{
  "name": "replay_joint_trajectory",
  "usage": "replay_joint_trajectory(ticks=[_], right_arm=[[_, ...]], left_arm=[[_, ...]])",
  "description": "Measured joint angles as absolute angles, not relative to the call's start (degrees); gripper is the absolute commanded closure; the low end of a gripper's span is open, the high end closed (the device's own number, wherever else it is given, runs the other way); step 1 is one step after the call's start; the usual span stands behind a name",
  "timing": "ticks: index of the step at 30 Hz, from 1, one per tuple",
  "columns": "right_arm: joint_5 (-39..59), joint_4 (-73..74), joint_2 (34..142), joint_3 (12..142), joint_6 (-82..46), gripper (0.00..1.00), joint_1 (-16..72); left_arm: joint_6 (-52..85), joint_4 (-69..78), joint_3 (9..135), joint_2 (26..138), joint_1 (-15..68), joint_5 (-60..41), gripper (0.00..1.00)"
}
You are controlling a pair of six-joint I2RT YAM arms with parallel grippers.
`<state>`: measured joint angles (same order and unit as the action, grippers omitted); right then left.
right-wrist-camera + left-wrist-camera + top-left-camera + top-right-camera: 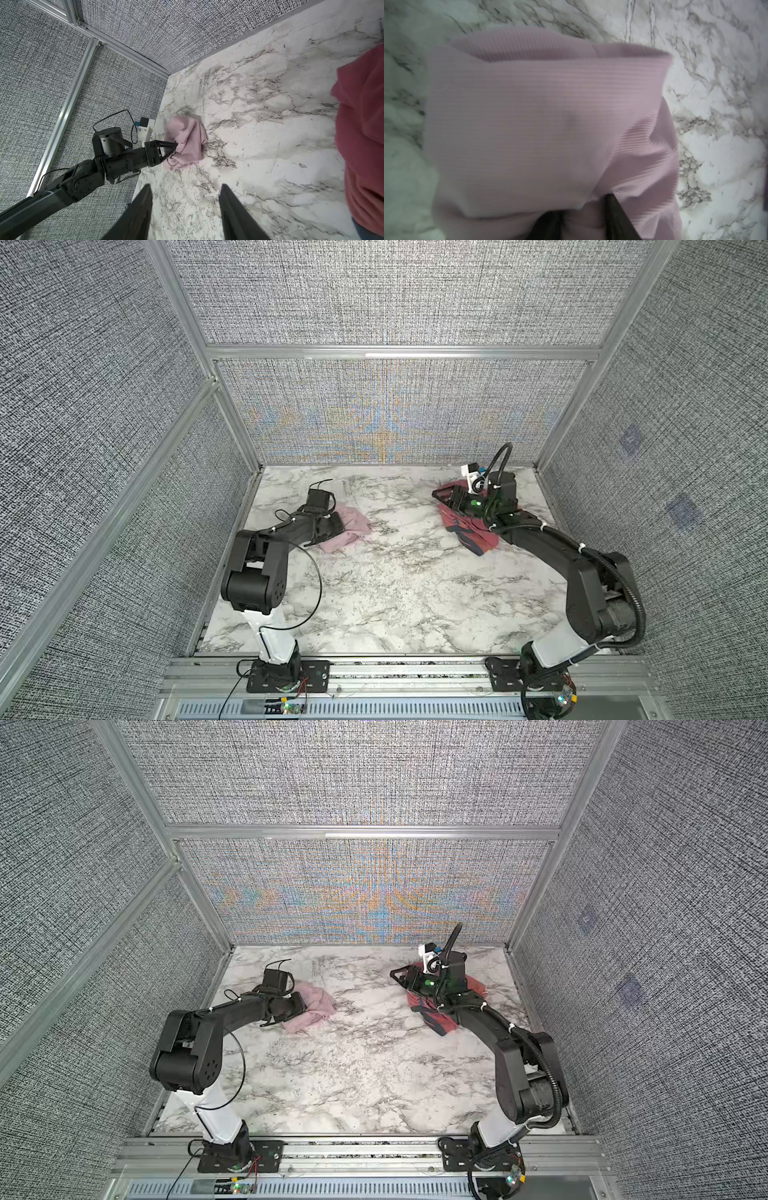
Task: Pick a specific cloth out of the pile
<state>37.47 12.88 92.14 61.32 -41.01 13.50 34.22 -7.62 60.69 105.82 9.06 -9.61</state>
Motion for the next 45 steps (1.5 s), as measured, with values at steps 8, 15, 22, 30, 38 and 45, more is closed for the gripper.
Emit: replay_joint_trajectory(ticks=[8,15,22,30,38,45], right_arm=[[34.96,8.38,94.28,67.13,-38.46,0.46,13.50],[33.10,4.47,94.85,70.15,-36.60,0.46,13.50],[31.09,1.93,94.39,70.89,-34.96,0.46,13.47],[28.60,-0.12,89.34,69.84,-31.70,0.46,11.88],[21.76,-1.98,81.12,64.23,-26.24,0.45,5.39],[5.96,0.49,73.17,49.32,-19.99,0.39,1.30]], left_arm=[[35.57,-0.30,65.98,112.16,0.99,-16.53,0.62],[36.01,1.19,72.03,117.23,-6.94,-20.03,0.62],[35.40,-0.23,73.93,117.16,-12.53,-20.78,0.63],[33.30,-1.72,67.85,101.23,-10.24,-20.95,0.61],[24.62,2.48,55.37,81.56,-1.39,-9.76,0.58],[15.77,15.99,36.05,69.52,0.73,1.32,0.52]])
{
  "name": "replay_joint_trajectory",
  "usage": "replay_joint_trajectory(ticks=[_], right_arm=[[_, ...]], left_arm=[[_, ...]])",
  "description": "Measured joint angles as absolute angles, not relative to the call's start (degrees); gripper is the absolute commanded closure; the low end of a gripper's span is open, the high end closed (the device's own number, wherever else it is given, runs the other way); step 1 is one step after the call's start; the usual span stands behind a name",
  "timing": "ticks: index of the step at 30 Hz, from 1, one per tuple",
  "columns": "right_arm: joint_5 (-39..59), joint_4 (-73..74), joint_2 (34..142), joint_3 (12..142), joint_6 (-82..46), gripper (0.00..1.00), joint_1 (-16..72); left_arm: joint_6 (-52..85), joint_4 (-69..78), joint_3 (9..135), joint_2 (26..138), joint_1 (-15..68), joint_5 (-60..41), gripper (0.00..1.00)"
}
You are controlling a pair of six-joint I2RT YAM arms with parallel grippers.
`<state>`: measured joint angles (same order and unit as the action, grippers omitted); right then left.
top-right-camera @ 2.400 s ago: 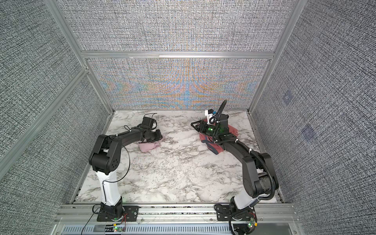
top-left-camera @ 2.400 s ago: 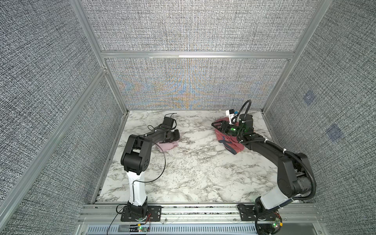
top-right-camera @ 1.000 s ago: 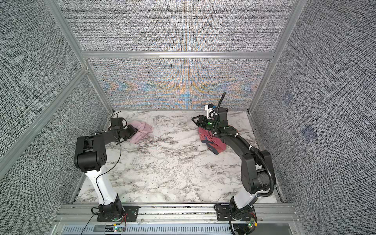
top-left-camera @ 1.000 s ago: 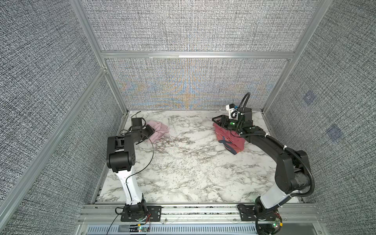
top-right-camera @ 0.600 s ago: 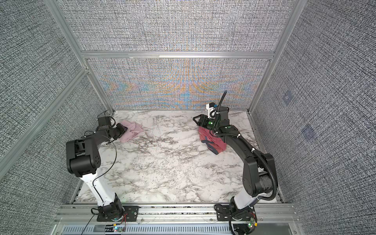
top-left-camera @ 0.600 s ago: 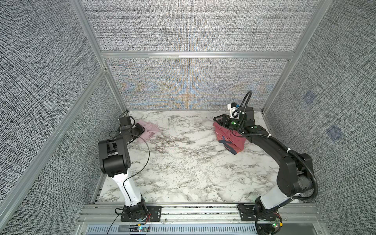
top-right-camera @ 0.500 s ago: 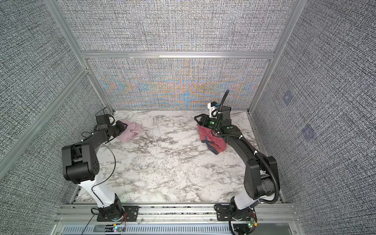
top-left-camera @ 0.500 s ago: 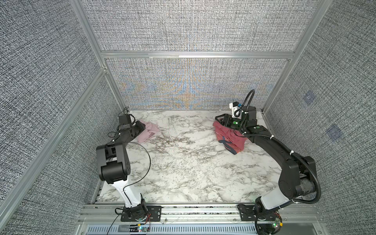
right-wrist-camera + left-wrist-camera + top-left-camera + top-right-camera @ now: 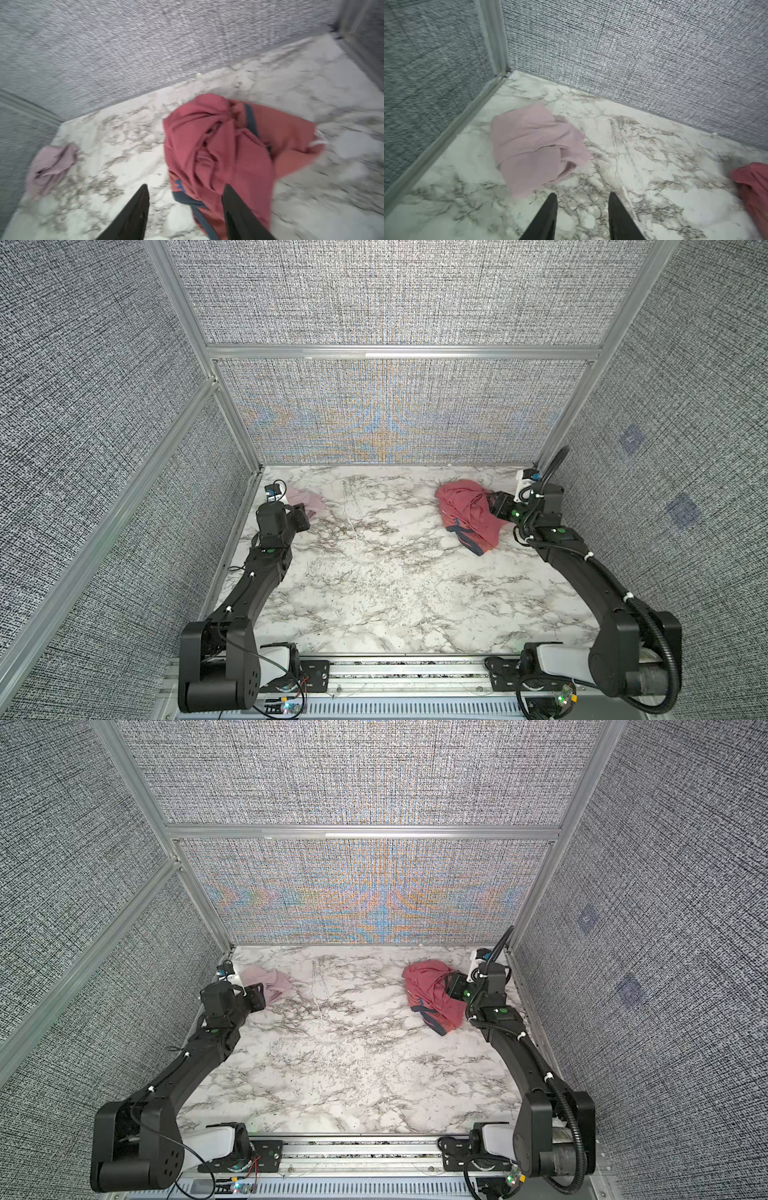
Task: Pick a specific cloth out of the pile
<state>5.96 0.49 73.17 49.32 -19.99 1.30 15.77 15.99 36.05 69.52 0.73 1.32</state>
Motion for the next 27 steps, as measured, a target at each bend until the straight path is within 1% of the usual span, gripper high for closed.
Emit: replay_joint_trajectory(ticks=[2,4,7,10,13,20,24,27], right_arm=[[0.86,1.96,72.18,45.84,-18.39,0.37,0.49],[-4.49,5.19,71.72,42.09,-16.49,0.32,-0.23],[-10.90,9.23,72.49,37.93,-14.13,0.28,-0.45],[-16.78,13.61,74.24,35.42,-12.45,0.26,-0.67],[-20.97,18.68,76.42,33.21,-10.94,0.24,-0.75],[-23.53,34.65,80.36,23.38,-8.64,0.21,-0.73],[-23.16,43.83,83.22,19.38,-7.90,0.20,-0.73],[-22.09,47.55,83.88,18.83,-7.42,0.20,-0.73]], left_arm=[[14.02,18.87,32.97,67.68,0.78,4.58,0.51],[12.53,21.91,30.30,66.57,0.78,9.04,0.49],[12.21,24.18,27.57,65.63,0.75,15.75,0.48],[10.48,27.81,24.62,64.60,0.78,20.01,0.47],[7.60,32.29,21.58,64.51,0.78,21.98,0.47],[4.58,41.28,16.95,66.19,0.75,23.07,0.46],[3.42,49.43,11.66,68.01,0.75,21.06,0.45],[3.44,54.06,10.13,69.21,0.75,18.79,0.45]])
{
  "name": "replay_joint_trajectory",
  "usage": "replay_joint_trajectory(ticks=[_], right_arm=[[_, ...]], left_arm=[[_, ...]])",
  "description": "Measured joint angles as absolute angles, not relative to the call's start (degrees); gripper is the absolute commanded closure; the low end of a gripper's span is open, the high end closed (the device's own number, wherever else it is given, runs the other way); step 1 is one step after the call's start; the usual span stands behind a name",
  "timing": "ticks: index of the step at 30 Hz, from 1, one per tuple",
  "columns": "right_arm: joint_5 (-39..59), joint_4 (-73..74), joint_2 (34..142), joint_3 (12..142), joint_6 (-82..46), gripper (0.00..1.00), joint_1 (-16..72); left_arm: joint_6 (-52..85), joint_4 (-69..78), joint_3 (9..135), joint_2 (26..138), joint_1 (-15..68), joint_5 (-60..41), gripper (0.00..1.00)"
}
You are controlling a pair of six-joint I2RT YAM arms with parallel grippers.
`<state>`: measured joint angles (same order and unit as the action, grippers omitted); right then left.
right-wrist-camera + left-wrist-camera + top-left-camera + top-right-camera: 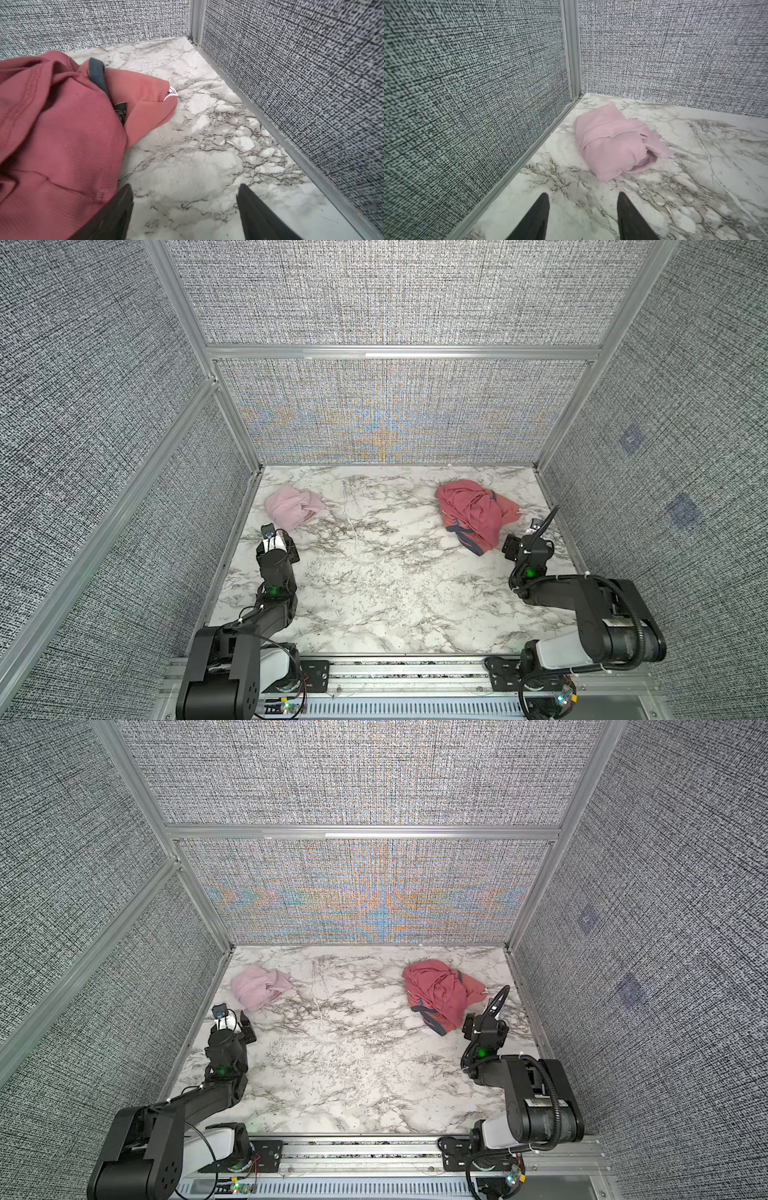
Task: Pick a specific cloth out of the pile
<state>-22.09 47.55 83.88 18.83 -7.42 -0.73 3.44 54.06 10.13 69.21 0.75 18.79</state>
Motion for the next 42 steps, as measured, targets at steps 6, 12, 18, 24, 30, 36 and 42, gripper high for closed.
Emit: replay_joint_trajectory(ticks=[6,12,18,24,30,36,42], right_arm=[[-20.45,52.27,84.18,18.24,-6.59,0.20,-0.69],[-18.48,55.96,85.54,17.02,-5.63,0.18,-0.69],[-14.94,58.96,88.16,16.56,-3.95,0.17,-0.34],[-13.23,59.48,88.49,17.43,-3.11,0.01,-0.36],[-12.62,59.44,88.58,17.69,-2.90,0.01,-0.36],[-12.43,59.44,88.58,17.69,-2.90,0.00,-0.34],[-12.08,59.44,88.58,17.69,-2.90,0.01,-0.34]], left_arm=[[3.42,66.17,5.76,75.50,0.71,15.05,0.45],[2.72,76.01,4.38,82.24,0.71,11.57,0.45],[1.30,80.88,5.58,87.81,0.71,8.34,0.44],[-0.01,78.37,9.58,87.74,0.71,4.51,0.38],[-1.19,76.90,9.89,87.85,0.71,2.74,0.08],[-1.50,75.96,10.13,87.85,0.71,1.45,0.01],[-1.54,75.33,10.13,87.85,0.71,1.28,0.01]])
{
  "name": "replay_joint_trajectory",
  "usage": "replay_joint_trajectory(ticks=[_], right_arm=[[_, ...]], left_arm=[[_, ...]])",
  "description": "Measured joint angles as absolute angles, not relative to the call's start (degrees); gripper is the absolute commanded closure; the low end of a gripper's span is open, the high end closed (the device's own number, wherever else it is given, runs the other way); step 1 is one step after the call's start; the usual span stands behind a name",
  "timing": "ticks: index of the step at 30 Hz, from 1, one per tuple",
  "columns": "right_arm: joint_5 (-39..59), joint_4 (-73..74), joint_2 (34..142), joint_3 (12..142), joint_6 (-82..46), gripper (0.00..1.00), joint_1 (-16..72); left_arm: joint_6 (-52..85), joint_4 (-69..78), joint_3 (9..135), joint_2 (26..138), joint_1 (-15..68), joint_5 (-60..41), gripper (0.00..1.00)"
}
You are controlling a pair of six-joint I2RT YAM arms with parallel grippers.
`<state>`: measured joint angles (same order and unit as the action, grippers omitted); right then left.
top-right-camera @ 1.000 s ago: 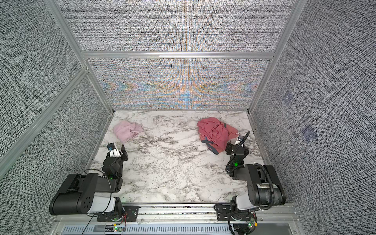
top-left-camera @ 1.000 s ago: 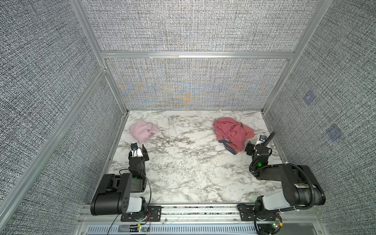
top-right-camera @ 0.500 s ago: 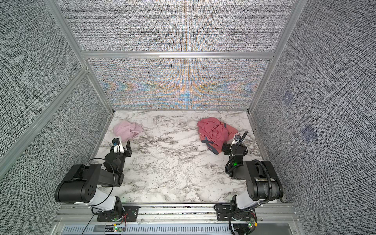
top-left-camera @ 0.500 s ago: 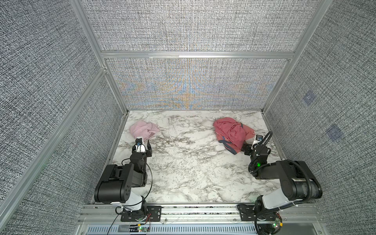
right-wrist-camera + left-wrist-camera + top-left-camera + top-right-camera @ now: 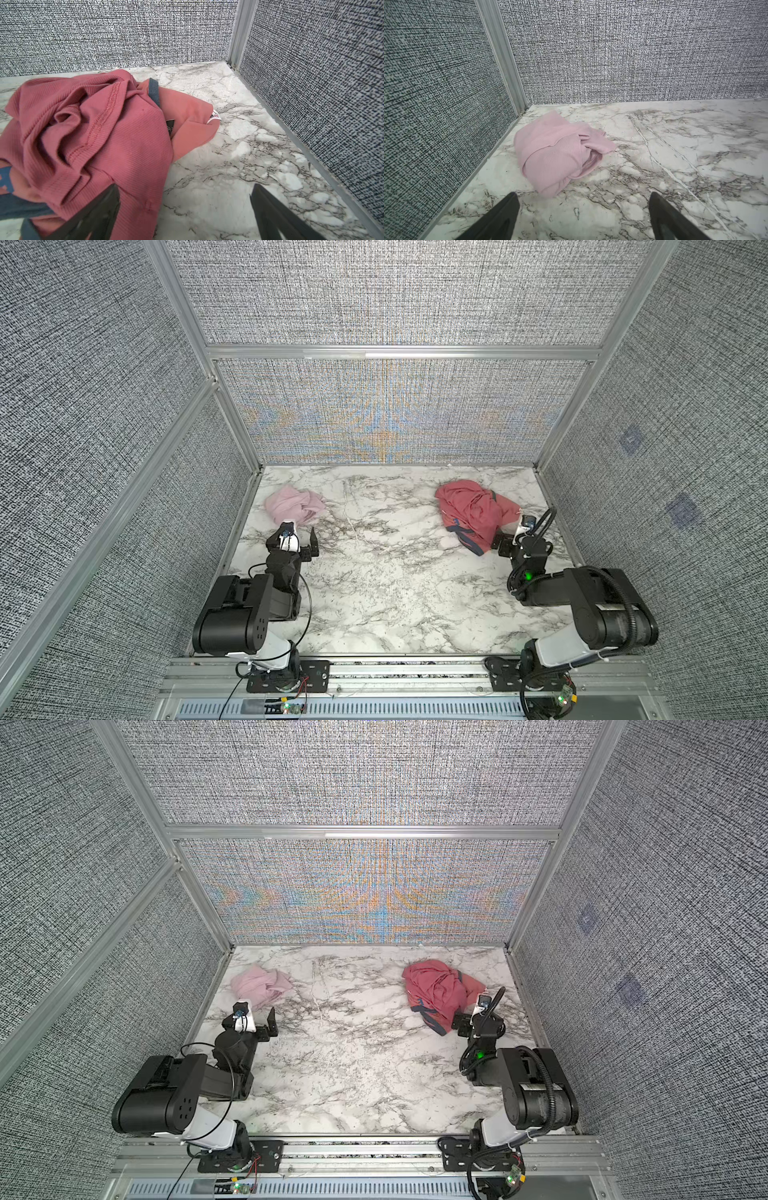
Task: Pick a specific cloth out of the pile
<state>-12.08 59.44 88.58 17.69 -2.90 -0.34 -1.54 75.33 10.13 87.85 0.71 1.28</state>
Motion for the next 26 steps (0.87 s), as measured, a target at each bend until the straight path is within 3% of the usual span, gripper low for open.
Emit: replay_joint_trajectory(ticks=[26], right_arm=[[-12.08,59.44,88.58,17.69,-2.74,0.01,-0.32]], left_arm=[[-0.91,76.64,9.82,87.94,0.73,4.34,0.01]])
